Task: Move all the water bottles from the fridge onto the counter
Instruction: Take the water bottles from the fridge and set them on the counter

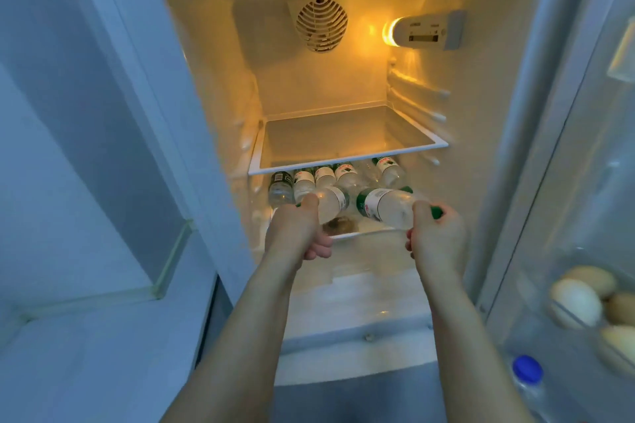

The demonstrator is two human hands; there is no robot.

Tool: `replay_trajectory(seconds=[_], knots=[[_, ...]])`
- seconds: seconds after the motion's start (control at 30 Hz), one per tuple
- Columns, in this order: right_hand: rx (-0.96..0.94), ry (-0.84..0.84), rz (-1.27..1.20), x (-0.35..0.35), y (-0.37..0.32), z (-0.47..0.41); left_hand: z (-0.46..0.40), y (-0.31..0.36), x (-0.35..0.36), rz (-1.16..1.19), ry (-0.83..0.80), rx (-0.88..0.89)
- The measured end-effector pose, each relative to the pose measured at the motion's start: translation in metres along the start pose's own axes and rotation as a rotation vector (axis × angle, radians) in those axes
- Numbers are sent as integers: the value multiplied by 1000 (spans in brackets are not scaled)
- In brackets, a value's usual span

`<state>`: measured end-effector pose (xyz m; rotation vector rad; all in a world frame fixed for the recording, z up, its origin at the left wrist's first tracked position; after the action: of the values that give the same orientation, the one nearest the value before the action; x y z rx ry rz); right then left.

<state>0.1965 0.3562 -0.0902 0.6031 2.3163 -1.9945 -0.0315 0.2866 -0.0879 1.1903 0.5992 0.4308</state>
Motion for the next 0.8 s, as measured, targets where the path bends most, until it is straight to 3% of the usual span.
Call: replay_trajectory(seconds=[0.2,0.37,0.5,0.8], knots=[[-261,-128,251,-22,-39,35,52,-1,-49,-205,126,61],[-415,-285,374,-12,-43,74,94,-14,-89,-415,323,120],[-438,-443,397,5,-28,107,123,-39,-117,-673,463,128],[-501,-780,480,57,-22,185,168,-98,-179,-739,580,14]])
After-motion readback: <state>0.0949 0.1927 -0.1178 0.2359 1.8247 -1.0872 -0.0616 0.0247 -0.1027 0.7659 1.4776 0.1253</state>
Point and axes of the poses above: each hand's wrist, its own z-axis away from the middle knuckle, its own x-axis out of the palm, y = z × x, the point moved 7 cm from there along -z, towards the middle knuckle, and after that the axes turned 7 degrees about z, right-handed, at the moved point
